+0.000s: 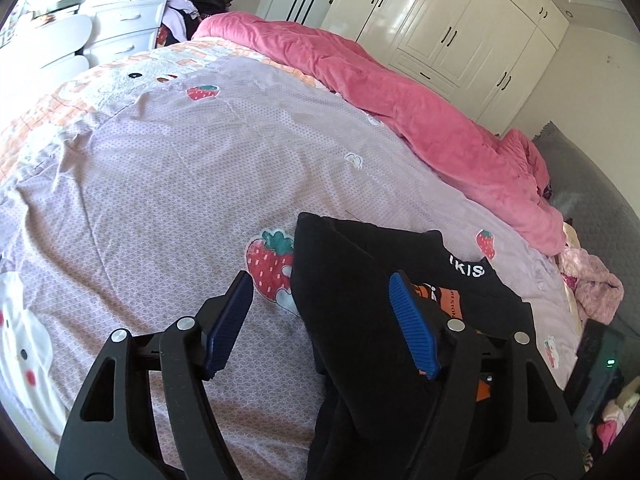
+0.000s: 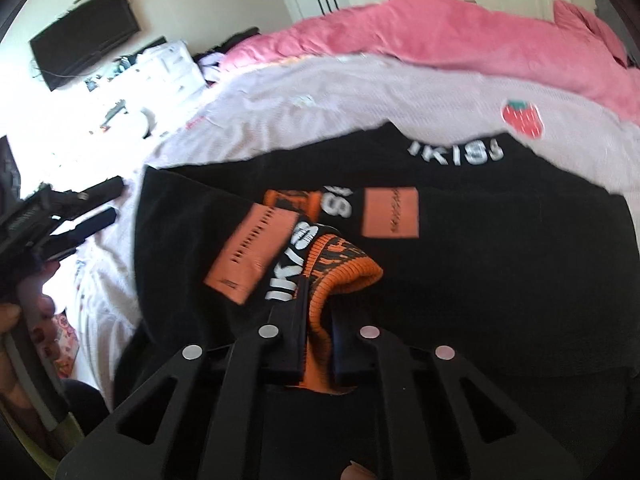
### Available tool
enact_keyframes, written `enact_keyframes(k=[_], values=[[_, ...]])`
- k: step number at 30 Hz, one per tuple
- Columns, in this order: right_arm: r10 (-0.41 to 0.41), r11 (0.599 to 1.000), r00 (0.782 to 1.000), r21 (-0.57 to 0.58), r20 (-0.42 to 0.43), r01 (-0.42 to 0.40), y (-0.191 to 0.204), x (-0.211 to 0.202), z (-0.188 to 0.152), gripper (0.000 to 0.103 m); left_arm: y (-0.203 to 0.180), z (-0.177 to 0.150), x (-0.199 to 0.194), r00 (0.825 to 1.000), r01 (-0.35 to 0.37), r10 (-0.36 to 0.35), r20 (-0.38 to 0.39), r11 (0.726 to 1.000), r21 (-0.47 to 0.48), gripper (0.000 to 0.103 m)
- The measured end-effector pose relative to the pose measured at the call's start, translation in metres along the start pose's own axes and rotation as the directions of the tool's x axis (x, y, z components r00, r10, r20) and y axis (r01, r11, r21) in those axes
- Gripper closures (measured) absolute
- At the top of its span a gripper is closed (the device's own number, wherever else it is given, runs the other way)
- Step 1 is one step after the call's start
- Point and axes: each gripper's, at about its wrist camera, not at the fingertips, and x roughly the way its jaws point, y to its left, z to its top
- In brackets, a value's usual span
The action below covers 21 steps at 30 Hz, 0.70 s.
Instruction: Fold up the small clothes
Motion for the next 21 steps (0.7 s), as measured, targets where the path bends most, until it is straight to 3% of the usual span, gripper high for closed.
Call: enact_keyframes(k=[6, 11, 21], values=[[0.019, 1.000, 0.988, 0.017, 0.153, -0.022, 0.001, -0.042, 0.019, 0.097, 0.001, 0.001, -0.001, 1.000, 0.000, 0.000, 0.003, 1.000, -0.010, 0.040], [-0.037, 0.995, 0.963, 0.101, 0.265, 0.010, -0.027, -0.077, 0.034, 0.097, -0.001, 0.001, 0.000, 1.000, 0.002, -0.002, 0.000, 1.000, -0.003, 0.040], [-0.200, 0.956, 0.959, 0.253, 0.199, 0.147, -0.091, -0.076, 0.032, 0.097, -0.006, -0.002, 0.007, 1.000, 0.003, -0.002, -0.018, 1.000, 0.013, 0.040]])
